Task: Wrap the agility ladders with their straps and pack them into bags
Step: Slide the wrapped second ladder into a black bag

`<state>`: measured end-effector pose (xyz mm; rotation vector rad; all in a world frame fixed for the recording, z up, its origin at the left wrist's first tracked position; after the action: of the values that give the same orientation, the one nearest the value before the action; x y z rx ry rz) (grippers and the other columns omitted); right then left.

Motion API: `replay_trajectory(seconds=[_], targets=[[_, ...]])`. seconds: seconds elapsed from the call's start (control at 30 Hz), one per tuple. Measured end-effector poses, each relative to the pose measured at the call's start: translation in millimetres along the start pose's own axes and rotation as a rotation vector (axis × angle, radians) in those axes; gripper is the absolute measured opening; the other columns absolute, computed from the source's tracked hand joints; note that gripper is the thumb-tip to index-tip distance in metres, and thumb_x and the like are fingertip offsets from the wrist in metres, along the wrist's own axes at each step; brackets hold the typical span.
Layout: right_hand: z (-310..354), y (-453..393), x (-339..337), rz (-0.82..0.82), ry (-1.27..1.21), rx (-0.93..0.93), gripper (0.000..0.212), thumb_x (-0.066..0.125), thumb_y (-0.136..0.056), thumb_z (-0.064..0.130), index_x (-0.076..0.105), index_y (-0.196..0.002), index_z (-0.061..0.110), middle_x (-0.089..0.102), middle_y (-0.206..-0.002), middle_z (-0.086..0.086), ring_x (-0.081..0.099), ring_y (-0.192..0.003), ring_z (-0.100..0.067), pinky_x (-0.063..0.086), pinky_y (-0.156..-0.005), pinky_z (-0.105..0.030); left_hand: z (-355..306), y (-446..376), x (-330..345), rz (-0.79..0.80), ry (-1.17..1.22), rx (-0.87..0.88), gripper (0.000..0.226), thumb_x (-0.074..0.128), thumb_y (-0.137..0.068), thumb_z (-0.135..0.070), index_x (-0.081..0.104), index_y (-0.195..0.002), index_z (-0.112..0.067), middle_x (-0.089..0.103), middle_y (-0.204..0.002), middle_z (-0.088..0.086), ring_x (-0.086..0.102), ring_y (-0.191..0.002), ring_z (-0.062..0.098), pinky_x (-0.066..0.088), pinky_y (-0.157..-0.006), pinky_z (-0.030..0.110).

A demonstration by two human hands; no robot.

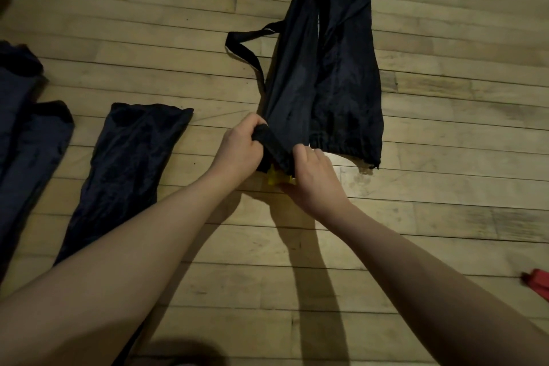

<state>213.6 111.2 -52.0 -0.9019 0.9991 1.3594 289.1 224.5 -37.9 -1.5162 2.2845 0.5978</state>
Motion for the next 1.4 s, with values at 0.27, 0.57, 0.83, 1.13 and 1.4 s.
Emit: replay_trajectory(seconds=[0.27, 0.57, 0.83, 1.13, 1.4], targets=[[-7.2, -5.1, 5.4, -0.076, 0.128, -0.090, 0.026, 0.077, -0.073, 0.009, 0.051, -0.077, 0.009, 0.057, -0.063, -0.009, 0.052, -0.058, -0.032, 0.026, -0.053, -0.030, -0.1, 2.0, 1.7, 0.062, -0.143, 0.022, 0.025, 0.052, -0.084, 0.000, 0.052, -0.103, -0.017, 0.056, -0.098, 0.001, 0.053, -0.087, 0.017, 0.047, -0.072, 0.030], [-9.7, -16.7, -7.1, -0.092, 0.160, 0.108, 0.020, 0.061, -0.090, 0.032, 0.056, -0.093, 0.012, 0.066, -0.074, -0.008, 0.064, -0.070, -0.033, 0.030, -0.052, -0.030, -4.7, 18.5, 6.3, 0.050, -0.155, 0.054, 0.040, 0.060, -0.086, -0.010, 0.038, -0.118, -0.020, 0.058, -0.108, 0.003, 0.059, -0.085, 0.018, 0.052, -0.071, 0.032], [-17.3, -23.8, -10.0, -0.067, 0.120, 0.266, 0.034, 0.055, -0.093, 0.039, 0.046, -0.113, 0.014, 0.068, -0.088, -0.006, 0.065, -0.080, -0.031, 0.033, -0.056, -0.031, 1.4, 1.2, 20.3, 0.067, -0.767, 0.117, 0.077, 0.064, -0.089, -0.034, 0.015, -0.148, -0.021, 0.044, -0.131, 0.008, 0.059, -0.101, 0.025, 0.048, -0.065, 0.034], [-36.8, -40.4, -1.4, -0.089, 0.179, 0.261, 0.015, 0.055, -0.095, 0.030, 0.057, -0.097, 0.015, 0.066, -0.080, -0.004, 0.065, -0.077, -0.029, 0.032, -0.056, -0.030, -1.1, -21.6, 41.7, 0.055, -1.148, 0.321, 0.069, 0.055, -0.095, -0.032, 0.017, -0.148, -0.010, 0.040, -0.133, 0.011, 0.058, -0.100, 0.023, 0.041, -0.059, 0.031], [-41.6, -57.8, -3.8, -0.233, 0.200, 0.131, 0.040, 0.086, -0.057, 0.008, 0.047, -0.060, 0.016, 0.044, -0.044, 0.002, 0.048, -0.038, -0.022, 0.013, -0.044, -0.019, -13.3, -57.1, 47.3, 0.095, -1.269, 0.389, 0.064, 0.051, -0.097, -0.018, 0.015, -0.150, -0.010, 0.039, -0.135, 0.012, 0.059, -0.099, 0.024, 0.042, -0.059, 0.033]])
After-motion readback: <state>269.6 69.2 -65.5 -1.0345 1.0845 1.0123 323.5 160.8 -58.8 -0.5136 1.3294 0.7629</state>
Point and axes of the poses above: each hand's wrist, its own y-axis away from the middle knuckle, its own x-axis out of the palm, z = x × y, the point moved 6 cm from there along -y, towards the middle knuckle
